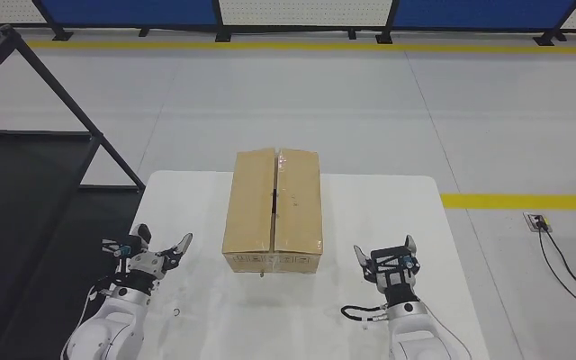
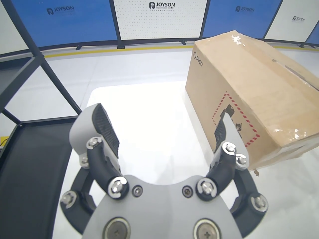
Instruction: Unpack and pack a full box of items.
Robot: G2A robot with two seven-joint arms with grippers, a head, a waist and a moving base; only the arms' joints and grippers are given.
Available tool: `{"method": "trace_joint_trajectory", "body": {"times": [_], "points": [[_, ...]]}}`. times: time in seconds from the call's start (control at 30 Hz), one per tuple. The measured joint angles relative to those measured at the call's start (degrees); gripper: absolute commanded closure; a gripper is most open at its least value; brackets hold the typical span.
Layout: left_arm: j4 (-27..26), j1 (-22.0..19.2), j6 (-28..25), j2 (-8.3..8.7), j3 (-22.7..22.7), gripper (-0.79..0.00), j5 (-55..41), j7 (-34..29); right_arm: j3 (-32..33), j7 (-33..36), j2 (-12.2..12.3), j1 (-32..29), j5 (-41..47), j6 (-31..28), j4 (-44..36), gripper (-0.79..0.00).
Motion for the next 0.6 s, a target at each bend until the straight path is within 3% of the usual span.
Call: {"method": "trace_joint_trajectory", "body": {"times": [0.27, 0.6], "points": [[0.0, 0.1, -0.7, 0.0, 0.2, -0.785, -0.5, 0.1, 0.1, -0.7, -0.1, -0.2, 0.8, -0.5, 0.1, -0.785], [0.7, -1.6, -3.6, 0.04, 3.9, -0.785, 5.1, -0.7, -0.1, -3.2, -1.1, 2.1, 4.9, -1.4, 3.8, -0.785]]}}
